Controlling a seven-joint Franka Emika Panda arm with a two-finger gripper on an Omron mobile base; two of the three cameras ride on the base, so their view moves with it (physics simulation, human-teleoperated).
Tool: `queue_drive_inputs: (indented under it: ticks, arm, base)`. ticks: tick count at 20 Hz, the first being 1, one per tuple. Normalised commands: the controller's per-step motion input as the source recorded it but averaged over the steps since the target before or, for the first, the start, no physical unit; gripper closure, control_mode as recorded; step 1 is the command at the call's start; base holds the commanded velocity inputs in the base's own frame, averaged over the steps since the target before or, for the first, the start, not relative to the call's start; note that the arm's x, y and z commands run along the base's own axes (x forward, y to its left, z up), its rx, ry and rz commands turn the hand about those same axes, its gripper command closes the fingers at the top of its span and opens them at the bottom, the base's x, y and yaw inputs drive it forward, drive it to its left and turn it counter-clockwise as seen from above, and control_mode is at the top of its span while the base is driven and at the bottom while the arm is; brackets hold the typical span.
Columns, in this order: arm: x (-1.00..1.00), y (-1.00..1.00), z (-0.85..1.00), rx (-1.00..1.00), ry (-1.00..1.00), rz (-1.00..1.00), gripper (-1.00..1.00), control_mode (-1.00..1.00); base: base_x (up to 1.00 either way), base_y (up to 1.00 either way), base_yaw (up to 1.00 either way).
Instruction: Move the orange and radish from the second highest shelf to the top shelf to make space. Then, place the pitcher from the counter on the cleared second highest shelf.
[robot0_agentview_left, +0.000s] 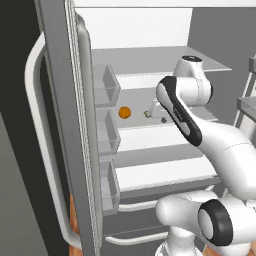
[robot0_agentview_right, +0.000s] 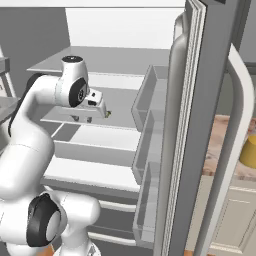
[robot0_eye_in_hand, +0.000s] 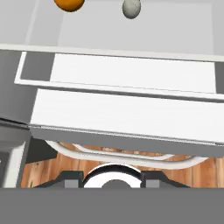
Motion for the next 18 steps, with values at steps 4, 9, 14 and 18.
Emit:
queue_drive_inputs:
  ticks: [4,9,14,18]
  arm:
    - [0.01,0.08,-0.07,0.0,-0.14,0.0,-1.0,-1.0]
    - [0.07,0.01,-0.48,0.0,-0.25,0.0,-1.0,-1.0]
    - [0.46,-0.03,-0.36,0.0,-0.04,0.0,-1.0,-1.0]
    - [0.54,-0.26,-0.11,0.0,0.0,0.0,-1.0,-1.0]
  base:
    - [0.0,0.0,0.0]
    - [0.0,0.0,0.0]
    - [0.0,0.0,0.0]
    - [0.0,0.0,0.0]
